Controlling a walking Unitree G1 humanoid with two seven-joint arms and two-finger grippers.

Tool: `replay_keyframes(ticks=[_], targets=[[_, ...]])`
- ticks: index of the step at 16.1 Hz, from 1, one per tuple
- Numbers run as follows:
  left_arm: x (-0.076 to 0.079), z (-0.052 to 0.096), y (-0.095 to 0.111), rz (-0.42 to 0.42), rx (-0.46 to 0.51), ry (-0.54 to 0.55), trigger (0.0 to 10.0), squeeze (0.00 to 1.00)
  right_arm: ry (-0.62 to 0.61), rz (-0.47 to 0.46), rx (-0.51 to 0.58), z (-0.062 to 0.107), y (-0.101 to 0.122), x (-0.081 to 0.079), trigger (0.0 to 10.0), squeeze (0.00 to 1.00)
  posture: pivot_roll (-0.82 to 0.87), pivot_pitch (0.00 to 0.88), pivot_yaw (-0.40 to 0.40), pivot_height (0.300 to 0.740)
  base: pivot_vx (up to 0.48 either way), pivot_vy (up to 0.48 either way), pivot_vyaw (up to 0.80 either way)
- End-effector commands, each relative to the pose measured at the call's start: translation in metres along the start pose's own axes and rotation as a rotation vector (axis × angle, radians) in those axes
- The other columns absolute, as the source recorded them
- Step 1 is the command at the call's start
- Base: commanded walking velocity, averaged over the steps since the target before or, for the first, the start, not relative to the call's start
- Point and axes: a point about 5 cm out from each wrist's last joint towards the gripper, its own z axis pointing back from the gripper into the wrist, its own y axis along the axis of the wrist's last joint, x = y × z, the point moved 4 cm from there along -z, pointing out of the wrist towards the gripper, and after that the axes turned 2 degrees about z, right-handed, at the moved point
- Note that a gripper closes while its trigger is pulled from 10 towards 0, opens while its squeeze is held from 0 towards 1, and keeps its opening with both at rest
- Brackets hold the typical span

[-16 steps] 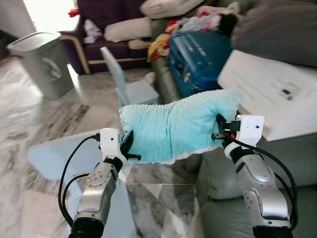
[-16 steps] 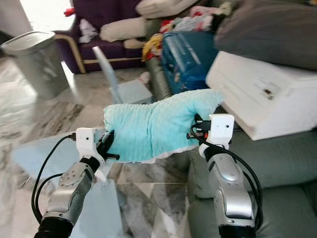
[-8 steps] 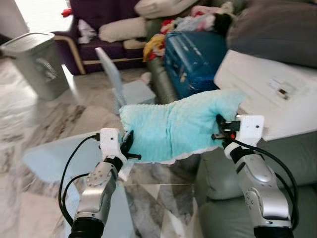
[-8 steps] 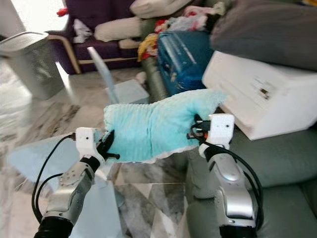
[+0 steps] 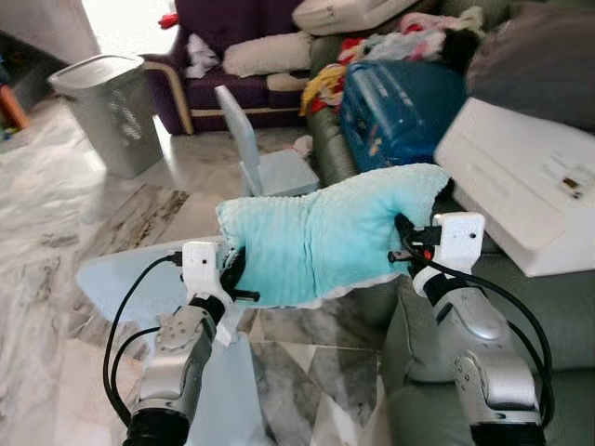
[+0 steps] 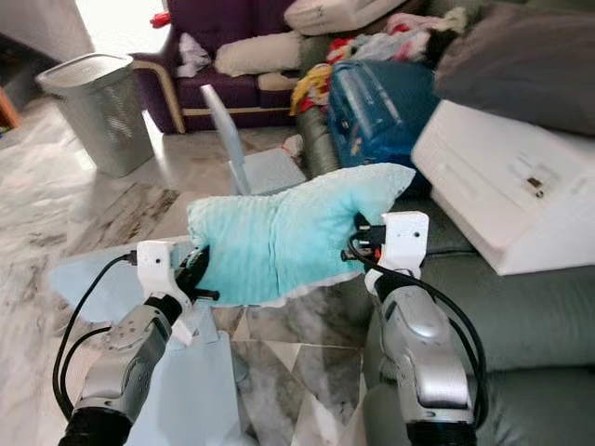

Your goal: Move the pillow to the sofa

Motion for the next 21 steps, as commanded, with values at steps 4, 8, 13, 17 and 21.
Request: replay_keyframes(ticks=[4,8,13,17,21], targets=[[0.0029,-0.0007,0.0068,-0.009,0.014,-0.025,10.0,0.0,0.005,-0.004,0.02,0.0,0.0052,-0.001,10.0,0.0,-0.17,0.0,0.047,0.74,0.0,0.0,-0.8],[0.0021,-0.0003,0.0059,-0.001,0.008,-0.022,10.0,0.0,0.004,-0.004,0.022,0.0014,0.0053,-0.0017,10.0,0.0,-0.17,0.0,0.049,0.74,0.0,0.0,0.0],[0.0019,-0.0004,0.0051,0.006,0.003,-0.017,10.0,0.0,0.003,-0.005,0.02,0.0015,0.0048,-0.0011,10.0,0.0,-0.17,0.0,0.048,0.74,0.0,0.0,0.0],[0.0018,-0.0007,0.0046,0.01,0.001,-0.014,10.0,0.0,0.004,-0.004,0.017,0.0016,0.0045,-0.0007,10.0,0.0,-0.18,0.0,0.045,0.74,0.0,0.0,0.0],[0.0018,-0.0007,0.0046,0.01,0.001,-0.014,10.0,0.0,0.004,-0.004,0.017,0.0016,0.0045,-0.0007,10.0,0.0,-0.18,0.0,0.045,0.74,0.0,0.0,0.0]])
